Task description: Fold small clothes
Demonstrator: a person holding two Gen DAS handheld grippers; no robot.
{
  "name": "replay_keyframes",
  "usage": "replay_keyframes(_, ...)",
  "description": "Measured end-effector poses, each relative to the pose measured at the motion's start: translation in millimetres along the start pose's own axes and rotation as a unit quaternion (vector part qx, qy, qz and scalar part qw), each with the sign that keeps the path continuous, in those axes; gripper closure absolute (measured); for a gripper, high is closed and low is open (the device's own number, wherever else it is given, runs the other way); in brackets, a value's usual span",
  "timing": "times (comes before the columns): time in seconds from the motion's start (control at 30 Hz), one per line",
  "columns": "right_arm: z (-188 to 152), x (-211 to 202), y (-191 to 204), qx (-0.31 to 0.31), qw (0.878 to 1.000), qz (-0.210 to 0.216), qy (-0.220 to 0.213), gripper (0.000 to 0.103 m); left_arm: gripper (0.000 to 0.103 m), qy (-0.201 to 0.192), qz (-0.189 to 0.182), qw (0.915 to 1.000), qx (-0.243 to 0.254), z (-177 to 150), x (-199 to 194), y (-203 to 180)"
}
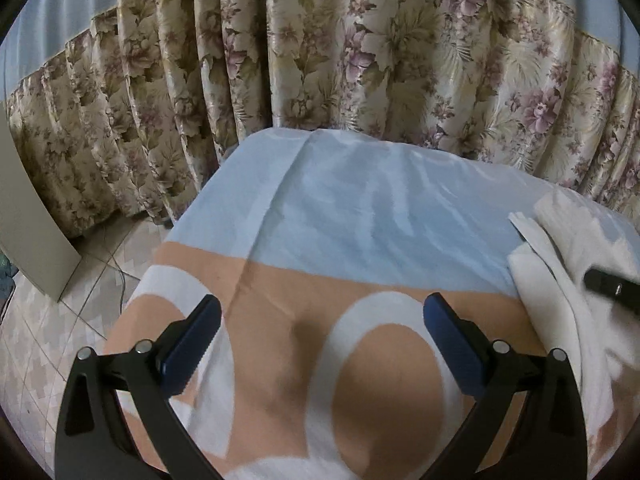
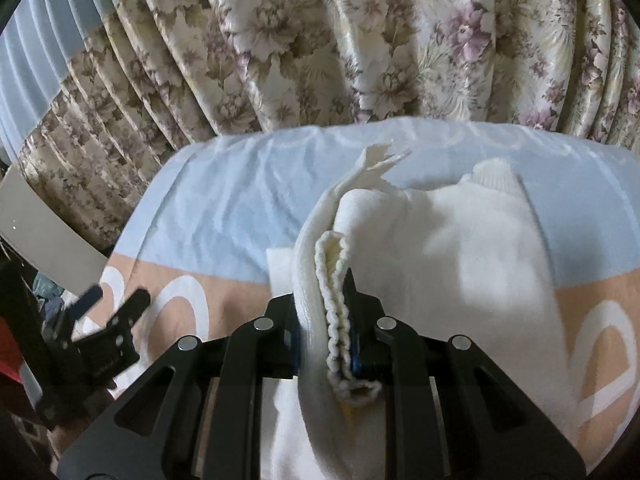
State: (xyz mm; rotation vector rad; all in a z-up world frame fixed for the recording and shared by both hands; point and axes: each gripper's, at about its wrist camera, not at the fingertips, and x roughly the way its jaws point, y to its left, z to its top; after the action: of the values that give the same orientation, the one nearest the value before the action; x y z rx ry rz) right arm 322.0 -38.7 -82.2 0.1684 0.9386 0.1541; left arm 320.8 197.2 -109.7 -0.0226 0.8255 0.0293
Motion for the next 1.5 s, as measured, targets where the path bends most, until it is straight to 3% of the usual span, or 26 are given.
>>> replay_keyframes(0.1, -6.1, 10.1, 11.8, -0.008, 1.000, -0.015, 0.000, 0.084, 0.001, 0.001, -0.004, 0.9999, -0.014, 0.2, 6.1, 8.6)
replay_keyframes(0.17, -6.5, 12.6, 17.9, -0.010, 1.000, -0.019, -0.001, 0.076, 0.002, 0.005, -0.004, 0.9998, -0.017, -1.2, 7.7, 11.4)
replay_keyframes(0.23, -4.8, 10.1, 26.9, -0.017, 1.000, -0.003, -0.003, 0.055, 0.002, 0.008, -0.009, 0.9997, -0.022, -2.2, 7.0, 12.7)
replay_keyframes(0.33, -0.5, -1.6, 34.0, -0.013, 0.999, 0.034, -0.005, 0.048, 0.002, 0.007, -0.014, 0.9995, -0.028, -2.2, 0.1, 13.0)
replay_keyframes(0.47, 9.1, -53.1, 35.4, -0.002, 0.993, 0.117, -0.034, 0.044, 0.002, 0.004, -0.030, 0.9986, -0.044, 2.7, -18.3, 10.8)
replay_keyframes(0.57, 16.8, -100.8, 16.2, 0.014, 0.987, 0.143, -0.072, 0.034, 0.002, -0.004, -0.049, 0.9976, -0.049, 7.5, -43.0, 0.4)
replay_keyframes(0.63, 18.4, -128.3, -4.5, 0.021, 0.986, 0.135, -0.098, 0.031, 0.001, -0.005, -0.070, 0.9962, -0.050, 6.8, -62.6, -13.4)
replay_keyframes(0.77, 14.4, -162.8, -59.3, 0.041, 0.985, 0.108, -0.125, 0.028, 0.001, -0.006, -0.114, 0.9932, -0.023, -4.7, -100.0, -62.1)
replay_keyframes(0.97, -25.1, -176.8, -136.0, 0.067, 0.989, 0.081, -0.109, 0.028, 0.001, -0.004, -0.135, 0.9895, 0.052, -34.5, -121.0, -144.1)
replay_keyframes(1.07, -45.9, -177.3, -155.0, 0.066, 0.990, 0.077, -0.096, 0.028, 0.001, -0.001, -0.163, 0.9859, 0.037, -46.7, -122.5, -167.5)
replay_keyframes(1.3, -72.8, -168.3, -164.6, 0.050, 0.992, 0.089, -0.074, 0.028, 0.003, -0.005, -0.164, 0.9859, 0.036, -58.2, -112.7, -187.6)
replay_keyframes(1.37, -78.8, -162.5, -167.9, 0.050, 0.992, 0.089, -0.068, 0.028, 0.021, -0.003, -0.161, 0.9863, 0.037, -58.9, -110.3, -190.1)
replay_keyframes(1.43, -81.1, -156.5, -171.5, 0.054, 0.992, 0.092, -0.063, 0.028, 0.058, 0.007, -0.156, 0.9868, 0.041, -59.9, -106.1, -192.9)
replay_keyframes(1.47, -83.0, -154.1, -174.1, 0.057, 0.992, 0.091, -0.061, 0.027, 0.068, 0.018, -0.159, 0.9861, 0.044, -60.6, -101.5, -195.2)
replay_keyframes(1.5, -84.6, -151.5, -176.8, 0.060, 0.992, 0.091, -0.059, 0.027, 0.084, 0.026, -0.163, 0.9851, 0.047, -62.0, -98.1, -196.9)
